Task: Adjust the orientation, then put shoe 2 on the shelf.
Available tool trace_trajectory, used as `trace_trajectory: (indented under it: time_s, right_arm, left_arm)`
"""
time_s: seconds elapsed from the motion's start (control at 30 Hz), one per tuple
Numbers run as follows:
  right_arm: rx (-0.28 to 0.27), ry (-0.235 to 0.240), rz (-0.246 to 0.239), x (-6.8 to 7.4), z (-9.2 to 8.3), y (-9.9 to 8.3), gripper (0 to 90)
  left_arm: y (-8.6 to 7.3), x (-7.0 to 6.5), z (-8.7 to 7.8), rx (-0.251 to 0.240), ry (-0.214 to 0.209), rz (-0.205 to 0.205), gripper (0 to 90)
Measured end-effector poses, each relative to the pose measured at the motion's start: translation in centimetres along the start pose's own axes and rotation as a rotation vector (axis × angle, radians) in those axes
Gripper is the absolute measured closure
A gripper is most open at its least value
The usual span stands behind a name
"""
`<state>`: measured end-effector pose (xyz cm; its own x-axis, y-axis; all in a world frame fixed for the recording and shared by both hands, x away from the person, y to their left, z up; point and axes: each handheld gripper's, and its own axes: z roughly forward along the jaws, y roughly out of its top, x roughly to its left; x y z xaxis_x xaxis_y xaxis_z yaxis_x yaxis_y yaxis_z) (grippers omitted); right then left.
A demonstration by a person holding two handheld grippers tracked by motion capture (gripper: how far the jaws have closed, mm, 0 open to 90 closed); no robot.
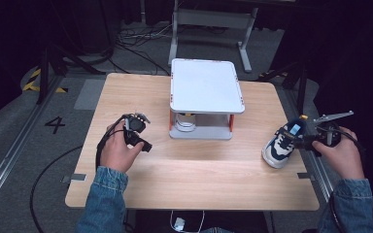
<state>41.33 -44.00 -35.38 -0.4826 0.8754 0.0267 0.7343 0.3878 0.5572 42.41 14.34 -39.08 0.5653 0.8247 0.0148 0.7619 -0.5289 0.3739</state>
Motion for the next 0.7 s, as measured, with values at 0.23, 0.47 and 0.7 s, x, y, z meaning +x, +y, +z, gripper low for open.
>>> trace_trajectory:
  time_s: [0.23, 0.47, 0.7]
  right_arm:
    - [-0.081, -0.021, -0.073, 0.2, 1.1, 1.5, 40.6]
    - [-0.036, -0.037, -0.090, -0.3, 4.1, 2.0, 40.2]
    - [0.069, 0.053, -0.074, -0.8, 7.3, 1.8, 57.8]
  left_arm:
    - [-0.3, -0.1, 0.1, 0.008, -0.003, -0.004, 24.7]
    - [-1.1, 0.1, -0.1, 0.010, -0.004, -0.013, 24.7]
    - [-2.4, 0.6, -0.5, 0.020, 0.003, -0.041, 24.4]
